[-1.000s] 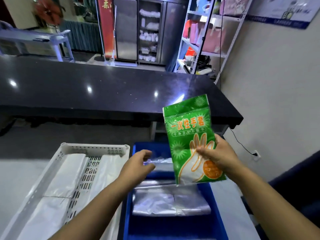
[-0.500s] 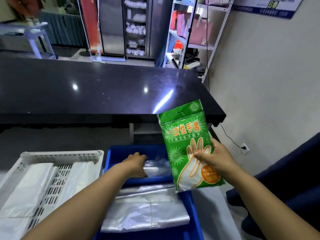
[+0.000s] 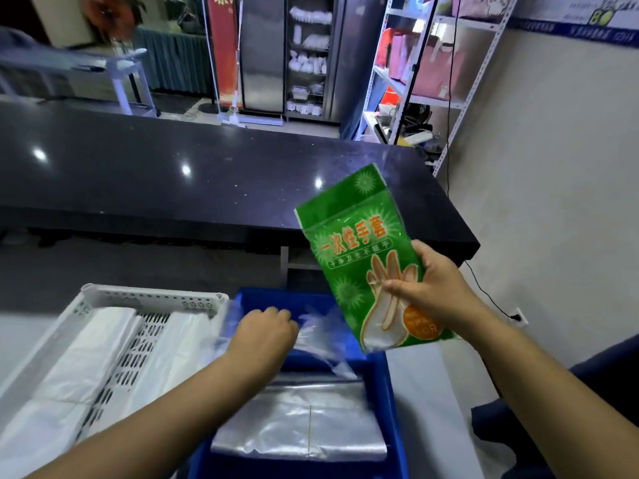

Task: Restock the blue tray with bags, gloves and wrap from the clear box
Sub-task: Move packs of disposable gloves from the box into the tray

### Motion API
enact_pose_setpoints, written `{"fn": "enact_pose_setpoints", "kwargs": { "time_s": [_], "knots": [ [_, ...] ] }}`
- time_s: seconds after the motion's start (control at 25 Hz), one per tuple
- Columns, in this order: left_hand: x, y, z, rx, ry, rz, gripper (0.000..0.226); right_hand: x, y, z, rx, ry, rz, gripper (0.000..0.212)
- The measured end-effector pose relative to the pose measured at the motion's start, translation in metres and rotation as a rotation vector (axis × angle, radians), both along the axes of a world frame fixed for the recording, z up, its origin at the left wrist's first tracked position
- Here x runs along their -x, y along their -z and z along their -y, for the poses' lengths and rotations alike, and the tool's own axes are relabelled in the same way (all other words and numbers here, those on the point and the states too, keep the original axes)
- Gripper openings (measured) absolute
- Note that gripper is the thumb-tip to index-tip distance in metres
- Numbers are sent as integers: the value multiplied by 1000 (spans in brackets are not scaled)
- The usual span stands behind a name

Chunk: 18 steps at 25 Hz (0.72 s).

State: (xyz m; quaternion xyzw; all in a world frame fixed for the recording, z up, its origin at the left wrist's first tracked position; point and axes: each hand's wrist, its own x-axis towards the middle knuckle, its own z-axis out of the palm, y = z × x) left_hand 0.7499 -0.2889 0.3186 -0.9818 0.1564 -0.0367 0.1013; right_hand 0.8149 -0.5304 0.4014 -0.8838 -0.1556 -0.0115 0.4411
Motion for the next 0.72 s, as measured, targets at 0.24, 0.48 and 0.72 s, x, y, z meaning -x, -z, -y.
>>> {"fn": "enact_pose_setpoints", "kwargs": {
  "time_s": [0.24,0.48,0.72],
  "knots": [
    [57,-3,-17,-9,81,25,30,-19,27,-70,675,-293,203,37],
    [91,14,-28,124,81,65,22,-40,58,-102,878,-502,22,25],
    [106,13,-27,191,12,101,17,-45,80,-114,962,-350,265,48]
  ]
}}
